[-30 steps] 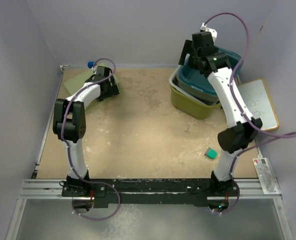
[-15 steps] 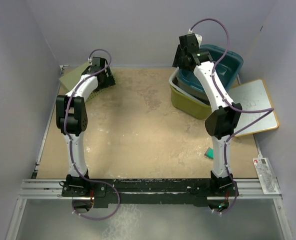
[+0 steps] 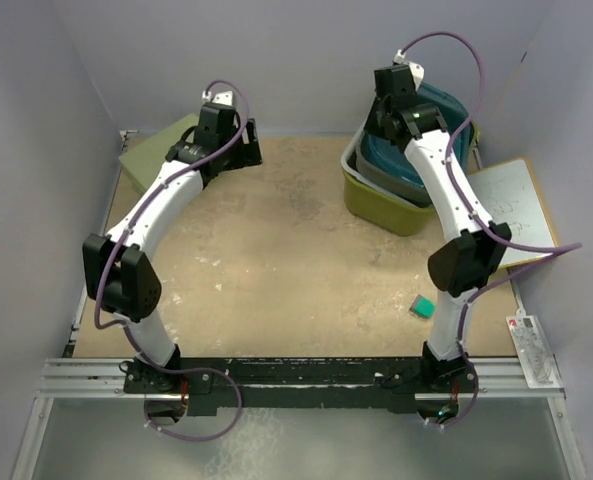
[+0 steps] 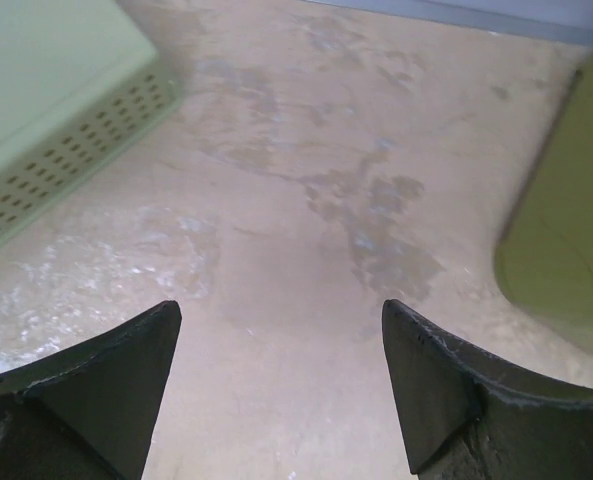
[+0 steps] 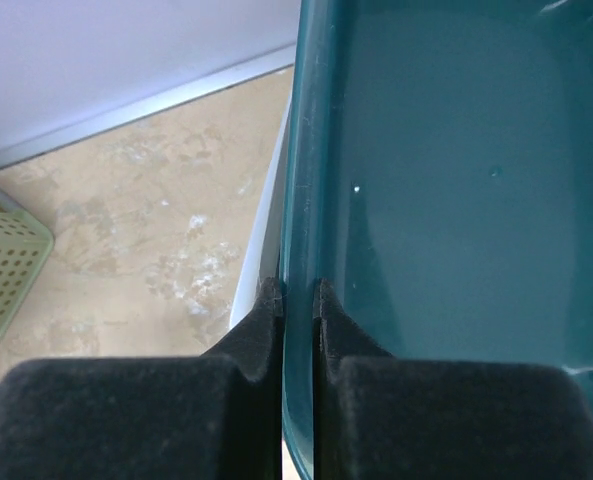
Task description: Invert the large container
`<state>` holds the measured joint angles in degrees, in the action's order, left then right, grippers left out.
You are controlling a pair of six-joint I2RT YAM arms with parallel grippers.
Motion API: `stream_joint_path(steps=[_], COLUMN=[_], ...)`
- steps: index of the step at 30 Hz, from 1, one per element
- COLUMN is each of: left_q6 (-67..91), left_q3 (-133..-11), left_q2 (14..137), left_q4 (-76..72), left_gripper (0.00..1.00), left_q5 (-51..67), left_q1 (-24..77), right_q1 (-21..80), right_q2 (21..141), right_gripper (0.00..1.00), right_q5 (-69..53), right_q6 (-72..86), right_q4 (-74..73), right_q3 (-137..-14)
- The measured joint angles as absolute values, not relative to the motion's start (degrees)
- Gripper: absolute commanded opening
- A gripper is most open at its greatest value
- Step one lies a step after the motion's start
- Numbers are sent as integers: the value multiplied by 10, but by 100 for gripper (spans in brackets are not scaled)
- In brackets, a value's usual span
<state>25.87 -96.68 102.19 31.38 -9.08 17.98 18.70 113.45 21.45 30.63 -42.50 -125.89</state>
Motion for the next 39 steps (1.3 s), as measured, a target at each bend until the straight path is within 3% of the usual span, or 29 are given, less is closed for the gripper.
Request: stream_joint_path(steps=[16, 26, 33, 39], left_q6=[276, 327, 361, 369], left_q3=[-930, -947, -1000, -1068], left_q2=[867, 747, 664, 624], left_q4=[394, 460, 496, 505], left_gripper=[79, 79, 79, 79], left_q5=[-107, -178, -267, -336], left_q1=[192, 175, 161, 161], right_q1=[254, 295, 319, 427], right_q2=[932, 751, 754, 803], right_gripper=[0, 0, 0, 0], right_q5=[206, 41, -112, -159], right_q6=[298, 326, 416, 491], right_q4=[-383, -269, -142, -43], right_q3=[-1187, -1085, -972, -877])
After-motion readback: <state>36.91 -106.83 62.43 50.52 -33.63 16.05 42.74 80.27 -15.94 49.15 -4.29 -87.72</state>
